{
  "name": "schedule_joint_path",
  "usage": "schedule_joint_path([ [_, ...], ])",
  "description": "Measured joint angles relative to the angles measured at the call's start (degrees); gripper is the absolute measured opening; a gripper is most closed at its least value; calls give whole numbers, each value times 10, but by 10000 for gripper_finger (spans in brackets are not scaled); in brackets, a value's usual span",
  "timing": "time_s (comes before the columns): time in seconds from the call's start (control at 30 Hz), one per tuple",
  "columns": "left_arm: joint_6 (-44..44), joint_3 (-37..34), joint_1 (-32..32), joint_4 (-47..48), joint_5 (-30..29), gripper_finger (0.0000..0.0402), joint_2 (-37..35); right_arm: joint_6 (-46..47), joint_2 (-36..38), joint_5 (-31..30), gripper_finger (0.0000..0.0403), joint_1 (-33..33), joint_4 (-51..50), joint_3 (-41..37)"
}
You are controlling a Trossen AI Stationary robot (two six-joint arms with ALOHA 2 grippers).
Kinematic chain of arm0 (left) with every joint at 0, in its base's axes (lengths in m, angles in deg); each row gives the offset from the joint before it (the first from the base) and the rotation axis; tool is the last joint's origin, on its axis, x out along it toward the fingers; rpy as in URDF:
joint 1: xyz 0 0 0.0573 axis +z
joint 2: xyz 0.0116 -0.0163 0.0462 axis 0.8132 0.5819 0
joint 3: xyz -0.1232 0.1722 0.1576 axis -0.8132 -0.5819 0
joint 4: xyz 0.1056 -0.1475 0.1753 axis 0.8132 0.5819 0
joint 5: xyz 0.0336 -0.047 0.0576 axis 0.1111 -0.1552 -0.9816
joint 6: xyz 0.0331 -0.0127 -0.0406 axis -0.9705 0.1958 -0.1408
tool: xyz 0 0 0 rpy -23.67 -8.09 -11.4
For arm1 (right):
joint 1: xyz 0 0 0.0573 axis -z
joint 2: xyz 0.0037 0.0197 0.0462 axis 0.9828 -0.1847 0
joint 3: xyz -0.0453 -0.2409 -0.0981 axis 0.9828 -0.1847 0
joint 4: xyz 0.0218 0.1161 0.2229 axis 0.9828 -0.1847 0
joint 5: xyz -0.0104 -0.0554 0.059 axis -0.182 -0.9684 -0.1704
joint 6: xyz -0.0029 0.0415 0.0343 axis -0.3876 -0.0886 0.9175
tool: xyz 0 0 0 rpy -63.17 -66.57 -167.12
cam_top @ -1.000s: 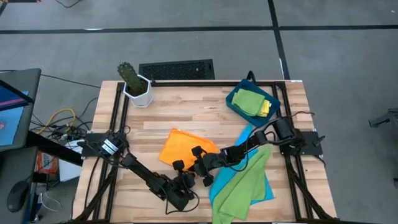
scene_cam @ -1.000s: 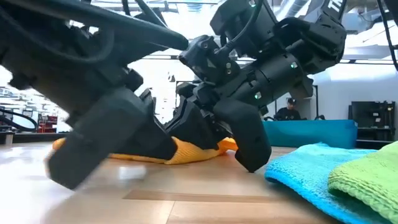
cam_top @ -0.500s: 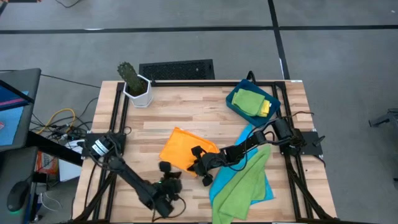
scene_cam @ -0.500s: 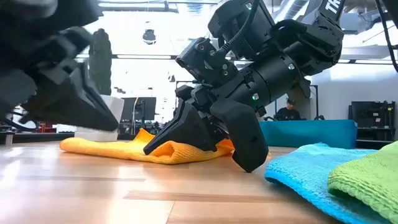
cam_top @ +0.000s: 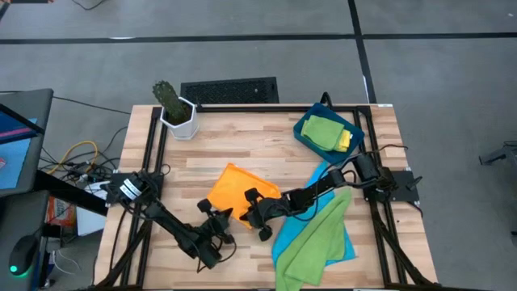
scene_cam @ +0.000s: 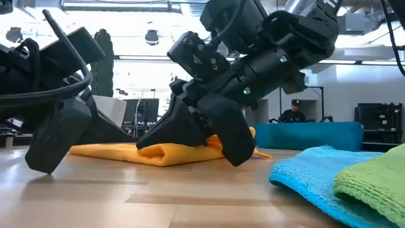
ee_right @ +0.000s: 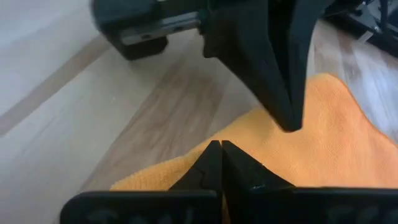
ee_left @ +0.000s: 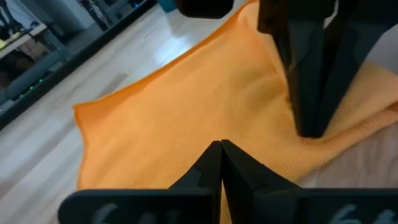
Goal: Fold microfiber towels
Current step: Fold the orange microfiber cloth
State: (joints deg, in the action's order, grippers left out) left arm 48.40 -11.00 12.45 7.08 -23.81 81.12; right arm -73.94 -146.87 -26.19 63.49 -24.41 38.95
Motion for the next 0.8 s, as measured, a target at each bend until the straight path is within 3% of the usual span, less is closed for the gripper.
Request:
schedule_joint_path([
  [0.53, -5, -6, 6, -5, 0, 0, 2, -25, -1, 62, 26, 18, 2, 15],
  [0.8, -3, -6, 6, -5, 0, 0, 3, 1, -41, 53, 51, 26, 26, 28],
])
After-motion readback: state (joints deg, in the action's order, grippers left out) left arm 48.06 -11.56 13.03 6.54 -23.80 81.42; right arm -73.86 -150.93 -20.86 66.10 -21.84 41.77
